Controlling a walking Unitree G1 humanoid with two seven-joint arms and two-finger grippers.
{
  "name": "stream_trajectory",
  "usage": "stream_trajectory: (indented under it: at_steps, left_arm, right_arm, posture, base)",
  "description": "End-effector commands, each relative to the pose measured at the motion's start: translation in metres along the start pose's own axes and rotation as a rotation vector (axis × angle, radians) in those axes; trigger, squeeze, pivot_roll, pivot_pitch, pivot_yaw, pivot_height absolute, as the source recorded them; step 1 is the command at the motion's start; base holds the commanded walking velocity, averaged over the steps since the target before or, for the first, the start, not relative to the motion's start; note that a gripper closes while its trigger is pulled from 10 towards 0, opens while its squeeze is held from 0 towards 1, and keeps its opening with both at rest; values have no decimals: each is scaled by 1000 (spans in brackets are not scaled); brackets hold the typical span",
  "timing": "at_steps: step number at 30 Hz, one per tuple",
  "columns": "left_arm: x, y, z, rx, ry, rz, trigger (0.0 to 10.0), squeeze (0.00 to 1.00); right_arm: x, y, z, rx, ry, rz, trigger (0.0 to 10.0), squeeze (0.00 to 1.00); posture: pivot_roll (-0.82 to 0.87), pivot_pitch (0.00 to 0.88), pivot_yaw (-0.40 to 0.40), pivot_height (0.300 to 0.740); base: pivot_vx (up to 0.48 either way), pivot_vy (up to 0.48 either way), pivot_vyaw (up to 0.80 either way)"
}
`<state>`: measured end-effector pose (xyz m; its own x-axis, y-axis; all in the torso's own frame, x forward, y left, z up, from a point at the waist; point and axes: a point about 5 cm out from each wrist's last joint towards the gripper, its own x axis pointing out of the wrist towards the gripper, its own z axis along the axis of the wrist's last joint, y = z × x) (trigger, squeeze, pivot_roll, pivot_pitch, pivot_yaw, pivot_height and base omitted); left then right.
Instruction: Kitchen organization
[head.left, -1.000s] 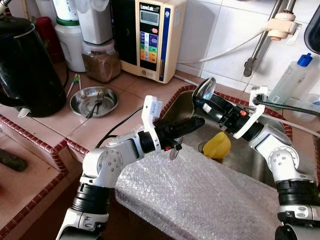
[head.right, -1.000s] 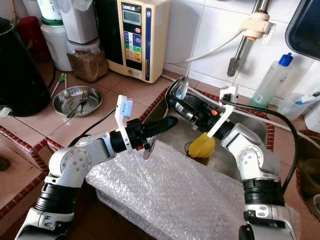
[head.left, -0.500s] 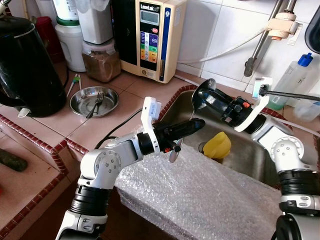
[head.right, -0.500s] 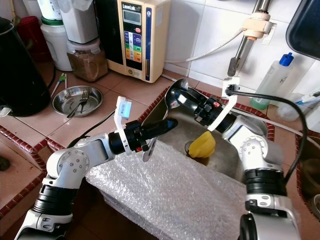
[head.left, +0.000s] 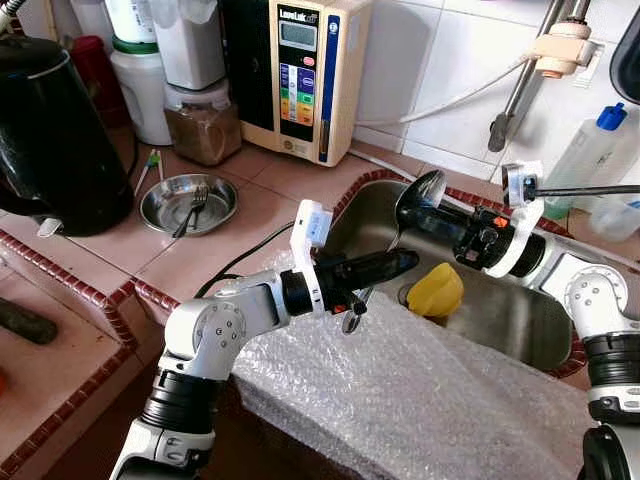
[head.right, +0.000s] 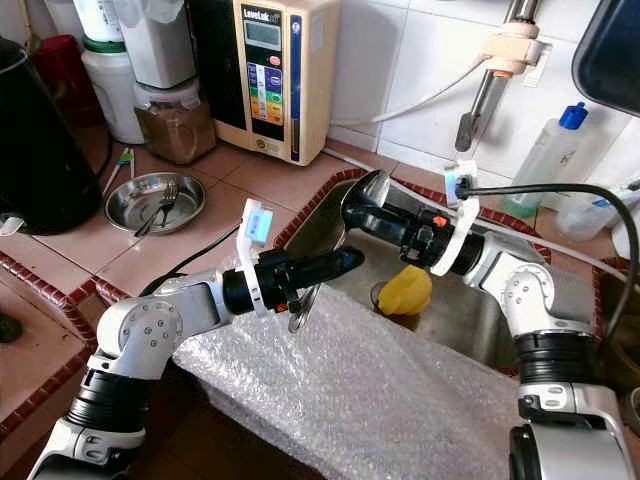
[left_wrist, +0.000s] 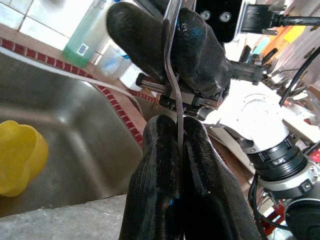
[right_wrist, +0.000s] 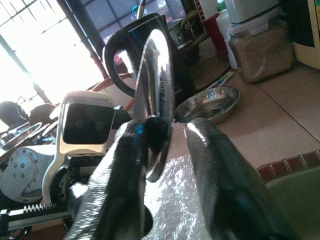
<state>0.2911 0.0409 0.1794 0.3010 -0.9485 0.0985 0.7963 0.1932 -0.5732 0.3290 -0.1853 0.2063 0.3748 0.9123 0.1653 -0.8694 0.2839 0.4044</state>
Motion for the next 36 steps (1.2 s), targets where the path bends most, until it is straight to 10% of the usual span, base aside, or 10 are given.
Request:
stream_trajectory:
  at_steps: [1, 23, 25, 26, 27, 33, 34, 36]
  left_arm:
    - [3, -4, 0, 11, 17, -28, 0, 0]
    - [1, 3, 0, 71, 39, 57, 0, 0]
    - [1, 9, 2, 76, 21, 112, 706, 0]
    - [1, 11, 3, 93, 20, 124, 4235, 0]
    - [1, 13, 3, 120, 21, 146, 10000, 0]
    - [3, 21, 3, 125, 0, 218, 10000, 0]
    - [5, 22, 4, 127, -8, 223, 10000, 1000]
    - [6, 22, 6, 132, -19, 222, 10000, 1000]
  right_arm:
    - [3, 1, 3, -27, 8, -17, 0, 0]
    - [4, -4, 3, -17, -302, -172, 0, 0]
    - [6, -2, 3, -11, -318, -169, 0, 0]
    - [7, -2, 1, -4, -317, -166, 0, 0]
    - [8, -1, -1, 3, -314, -163, 0, 0]
    - [13, 2, -14, 5, -278, -159, 0, 0]
    - [14, 3, -16, 4, -270, -160, 0, 0]
    - [14, 2, -16, 7, -274, -167, 0, 0]
  posture:
    - [-60, 7, -18, 740]
    - [-19, 26, -20, 740]
    - [-23, 29, -20, 740]
    - [-26, 30, -20, 740]
    - [-28, 30, -20, 740]
    - [-40, 26, -18, 740]
    - [-41, 25, -20, 740]
    - [-42, 24, -21, 740]
  base:
    - [0, 0, 0]
    - [0, 0, 0]
    - [0, 0, 0]
    - [0, 0, 0]
    - [0, 0, 0]
    - [0, 0, 0]
    - [0, 0, 0]
    - [0, 0, 0]
